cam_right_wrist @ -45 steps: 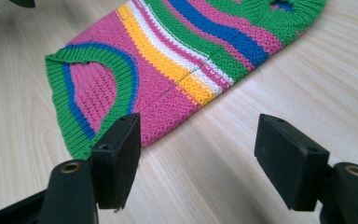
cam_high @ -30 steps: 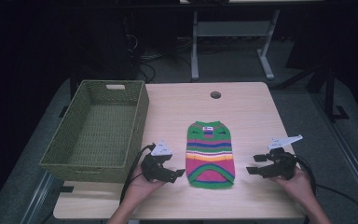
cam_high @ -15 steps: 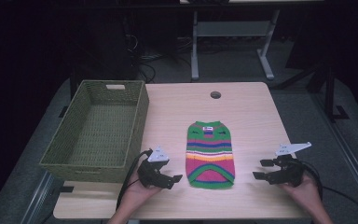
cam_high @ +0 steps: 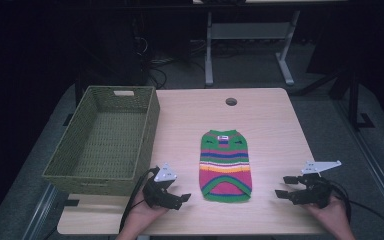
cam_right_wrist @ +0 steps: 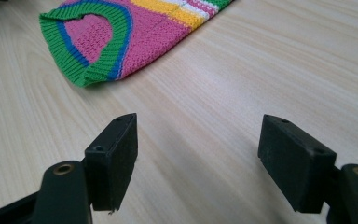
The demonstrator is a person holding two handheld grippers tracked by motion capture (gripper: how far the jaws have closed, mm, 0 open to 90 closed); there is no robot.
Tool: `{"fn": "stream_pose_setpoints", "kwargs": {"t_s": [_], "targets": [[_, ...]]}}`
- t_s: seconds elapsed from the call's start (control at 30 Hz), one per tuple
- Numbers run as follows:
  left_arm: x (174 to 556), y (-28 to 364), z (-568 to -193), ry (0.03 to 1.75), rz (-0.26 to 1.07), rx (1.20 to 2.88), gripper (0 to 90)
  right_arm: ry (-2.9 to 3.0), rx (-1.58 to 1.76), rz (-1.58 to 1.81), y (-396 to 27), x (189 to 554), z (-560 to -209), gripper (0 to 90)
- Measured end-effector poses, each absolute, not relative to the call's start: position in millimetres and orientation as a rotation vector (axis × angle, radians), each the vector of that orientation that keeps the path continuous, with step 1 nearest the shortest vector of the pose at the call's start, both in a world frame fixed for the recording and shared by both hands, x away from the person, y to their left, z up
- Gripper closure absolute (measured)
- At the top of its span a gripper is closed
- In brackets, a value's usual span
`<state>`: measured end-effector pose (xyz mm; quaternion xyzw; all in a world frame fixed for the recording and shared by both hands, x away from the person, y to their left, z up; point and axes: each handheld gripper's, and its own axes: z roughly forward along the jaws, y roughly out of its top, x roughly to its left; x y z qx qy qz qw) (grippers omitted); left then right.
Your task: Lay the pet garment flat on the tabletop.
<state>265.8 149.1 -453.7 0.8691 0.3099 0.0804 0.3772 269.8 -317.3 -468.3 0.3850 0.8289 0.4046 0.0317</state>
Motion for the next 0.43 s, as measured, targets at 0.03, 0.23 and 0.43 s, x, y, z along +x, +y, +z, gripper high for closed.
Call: {"fn": "stream_pose_setpoints", "kwargs": {"t_s": [0.03, 0.23, 0.43], "targets": [[266, 149, -454, 0.792, 0.206, 2.222, 19.4, 2.552, 1.2, 1.241, -317, 268, -468, 28.0], [257, 155, -453, 0.797, 0.199, 2.203, 19.4, 2.492, 1.195, 1.279, -322, 251, -468, 27.2], [250, 157, -453, 0.783, 0.217, 2.197, 19.0, 2.431, 1.218, 1.313, -329, 238, -469, 25.9]]}}
